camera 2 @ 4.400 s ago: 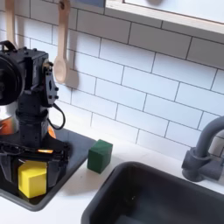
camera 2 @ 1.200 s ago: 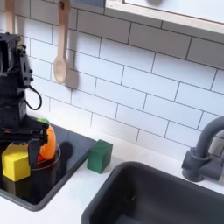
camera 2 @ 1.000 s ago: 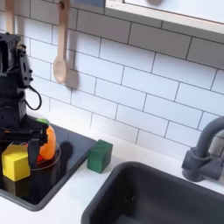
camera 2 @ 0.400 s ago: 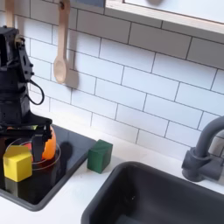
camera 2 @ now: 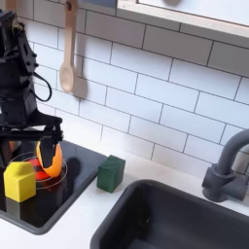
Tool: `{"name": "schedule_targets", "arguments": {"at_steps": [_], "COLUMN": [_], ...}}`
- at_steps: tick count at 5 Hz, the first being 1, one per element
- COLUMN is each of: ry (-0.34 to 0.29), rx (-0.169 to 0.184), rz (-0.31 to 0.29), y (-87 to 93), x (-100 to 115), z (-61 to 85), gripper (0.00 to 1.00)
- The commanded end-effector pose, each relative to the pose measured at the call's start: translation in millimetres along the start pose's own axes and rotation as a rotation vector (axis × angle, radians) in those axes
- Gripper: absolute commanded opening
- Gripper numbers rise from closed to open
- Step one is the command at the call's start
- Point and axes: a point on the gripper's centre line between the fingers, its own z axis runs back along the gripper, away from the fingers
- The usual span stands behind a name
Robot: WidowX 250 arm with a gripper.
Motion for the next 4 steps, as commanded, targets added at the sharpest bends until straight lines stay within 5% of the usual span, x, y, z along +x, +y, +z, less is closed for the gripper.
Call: {"name": "schedule_targets", "arguments": {"at_steps": [1, 3, 4], "ry": [0.017, 0.009, -0.003], "rx": [-0.078, -0.102, -0.055], "rz": [-0.095, -0.199, -0.248], "y": [-33.7, -46.4, -52.5], "x": [-7, 1, 10], "z": [-2.1, -5.4, -7.9], "gripper": [1.00, 1.00, 1.00]}}
